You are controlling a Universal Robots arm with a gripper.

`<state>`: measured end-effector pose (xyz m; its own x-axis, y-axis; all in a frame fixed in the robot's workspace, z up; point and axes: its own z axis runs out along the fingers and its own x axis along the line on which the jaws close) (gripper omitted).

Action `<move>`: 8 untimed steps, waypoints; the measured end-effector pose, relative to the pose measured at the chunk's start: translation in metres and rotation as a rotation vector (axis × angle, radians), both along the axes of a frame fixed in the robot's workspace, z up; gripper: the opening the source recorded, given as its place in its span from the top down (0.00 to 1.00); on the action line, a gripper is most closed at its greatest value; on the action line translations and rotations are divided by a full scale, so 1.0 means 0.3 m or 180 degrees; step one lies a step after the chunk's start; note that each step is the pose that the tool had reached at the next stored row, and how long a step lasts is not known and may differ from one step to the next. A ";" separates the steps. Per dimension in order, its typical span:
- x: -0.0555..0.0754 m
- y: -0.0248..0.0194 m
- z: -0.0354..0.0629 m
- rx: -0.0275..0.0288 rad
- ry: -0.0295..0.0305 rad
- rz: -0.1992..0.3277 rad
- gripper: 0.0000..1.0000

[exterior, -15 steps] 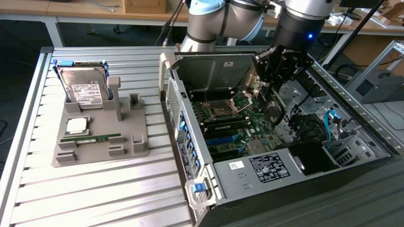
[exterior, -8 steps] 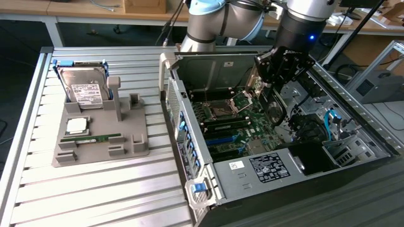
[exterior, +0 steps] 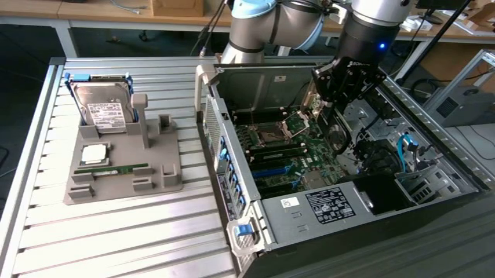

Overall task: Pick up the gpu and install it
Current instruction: 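Pick up the gpu and move the gpu toward the slot, then insert the gpu into the slot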

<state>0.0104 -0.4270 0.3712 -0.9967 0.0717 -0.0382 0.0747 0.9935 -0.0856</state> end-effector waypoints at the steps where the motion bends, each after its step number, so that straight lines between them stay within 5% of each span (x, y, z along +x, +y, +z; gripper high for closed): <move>1: 0.000 0.000 0.000 0.0000 0.0000 0.0000 0.73; 8: 0.000 0.000 0.000 0.0000 0.0000 0.0070 0.73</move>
<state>0.0104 -0.4269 0.3711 -0.9980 0.0497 -0.0382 0.0528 0.9949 -0.0856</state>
